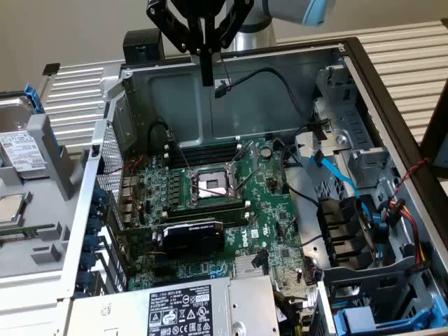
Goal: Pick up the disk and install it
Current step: 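Reach for the disk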
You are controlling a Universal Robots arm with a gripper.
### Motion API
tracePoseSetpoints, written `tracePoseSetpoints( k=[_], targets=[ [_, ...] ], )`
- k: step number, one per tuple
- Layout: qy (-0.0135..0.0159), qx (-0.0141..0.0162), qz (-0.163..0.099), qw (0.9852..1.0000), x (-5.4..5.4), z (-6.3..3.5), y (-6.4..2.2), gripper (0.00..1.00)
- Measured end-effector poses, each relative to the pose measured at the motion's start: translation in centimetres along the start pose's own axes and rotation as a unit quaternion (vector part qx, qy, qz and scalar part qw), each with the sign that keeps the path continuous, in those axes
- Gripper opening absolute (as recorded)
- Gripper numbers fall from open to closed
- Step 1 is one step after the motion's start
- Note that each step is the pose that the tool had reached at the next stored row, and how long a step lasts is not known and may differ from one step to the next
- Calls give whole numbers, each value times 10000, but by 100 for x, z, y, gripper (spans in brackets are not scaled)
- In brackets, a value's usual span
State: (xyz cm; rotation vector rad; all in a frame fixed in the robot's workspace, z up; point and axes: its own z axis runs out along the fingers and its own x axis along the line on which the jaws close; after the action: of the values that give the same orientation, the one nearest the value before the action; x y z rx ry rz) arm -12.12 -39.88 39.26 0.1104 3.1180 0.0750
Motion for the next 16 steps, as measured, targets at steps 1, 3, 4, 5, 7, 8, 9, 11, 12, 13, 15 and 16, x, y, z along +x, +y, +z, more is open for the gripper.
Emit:
tracePoseSetpoints(
  k=[1,3,4,5,7,8,9,11,12,13,15,16],
  targets=[
    [0,0,0,10000,0,0,0,11],
    [0,0,0,10000,0,0,0,11],
    [0,0,0,10000,0,0,0,11],
    [0,0,0,10000,0,0,0,11],
    [0,0,0,10000,0,0,0,11],
    [0,0,0,10000,0,0,0,11],
    [0,0,0,10000,0,0,0,11],
    [0,0,0,10000,0,0,0,11],
    [0,0,0,10000,0,0,0,11],
    [0,0,0,10000,2,0,0,11],
    [0,-1,1,10000,20,-1,-2,11],
    [0,-1,0,10000,42,-1,-4,11]
  ],
)
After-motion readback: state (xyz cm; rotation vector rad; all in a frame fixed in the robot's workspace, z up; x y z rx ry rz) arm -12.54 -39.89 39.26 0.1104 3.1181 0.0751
